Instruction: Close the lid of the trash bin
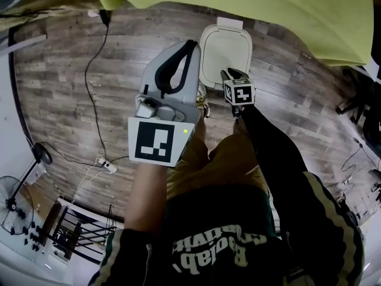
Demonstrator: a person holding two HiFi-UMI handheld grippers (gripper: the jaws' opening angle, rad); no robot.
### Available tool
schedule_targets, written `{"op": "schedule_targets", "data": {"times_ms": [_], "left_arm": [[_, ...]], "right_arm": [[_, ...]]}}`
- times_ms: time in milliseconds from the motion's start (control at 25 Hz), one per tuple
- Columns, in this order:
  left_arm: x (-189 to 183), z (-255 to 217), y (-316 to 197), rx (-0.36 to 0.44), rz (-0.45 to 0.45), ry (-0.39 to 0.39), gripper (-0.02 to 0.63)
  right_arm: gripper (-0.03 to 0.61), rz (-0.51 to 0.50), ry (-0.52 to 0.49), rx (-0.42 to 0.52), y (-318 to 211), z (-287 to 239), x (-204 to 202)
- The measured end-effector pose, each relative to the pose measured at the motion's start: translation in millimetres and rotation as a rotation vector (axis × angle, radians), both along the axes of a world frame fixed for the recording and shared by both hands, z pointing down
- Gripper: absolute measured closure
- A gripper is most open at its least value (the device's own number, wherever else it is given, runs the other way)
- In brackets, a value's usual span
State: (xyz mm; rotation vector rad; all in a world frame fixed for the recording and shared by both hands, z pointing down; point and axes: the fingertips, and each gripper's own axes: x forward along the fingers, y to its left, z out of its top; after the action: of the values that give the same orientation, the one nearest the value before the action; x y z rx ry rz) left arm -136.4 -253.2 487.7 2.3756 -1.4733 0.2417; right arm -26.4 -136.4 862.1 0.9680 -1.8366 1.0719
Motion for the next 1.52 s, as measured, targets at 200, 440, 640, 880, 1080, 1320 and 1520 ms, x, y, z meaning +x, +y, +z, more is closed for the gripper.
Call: {"op": "schedule_targets", "data": {"times_ms": [200,440,640,880,1080,1320,1520], "left_arm": [[6,-17,-7,0.018,-0.032,0.028,0.595],[8,-45,-3,0.038,-0.053,0.032,0.595],[25,-62,-5,0.057,-0.043,0.013,0.598],[23,-91,-8,0.059,-0.064,-0.018,0.603],[26,-116,-8,0.058,-0.113,-0.01,0.606],[28,-139,-10,0.055,-0.15,-0.007,0.606],[29,-159,-19,0.075,-0.156,-0.031,0.606]], "right_arm": [[0.48,-0.002,0.0,0.074,-28,-35,8],[0.482,0.0,-0.064,0.177,-55,-97,1],[0.483,-0.008,-0.098,0.264,-80,-155,15],[0.485,0.026,-0.164,0.374,-110,-236,20],[0.485,-0.014,-0.194,0.476,-126,-299,24],[0.487,-0.027,-0.219,0.558,-137,-360,37],[0.489,-0.076,-0.245,0.634,-143,-404,38]]}}
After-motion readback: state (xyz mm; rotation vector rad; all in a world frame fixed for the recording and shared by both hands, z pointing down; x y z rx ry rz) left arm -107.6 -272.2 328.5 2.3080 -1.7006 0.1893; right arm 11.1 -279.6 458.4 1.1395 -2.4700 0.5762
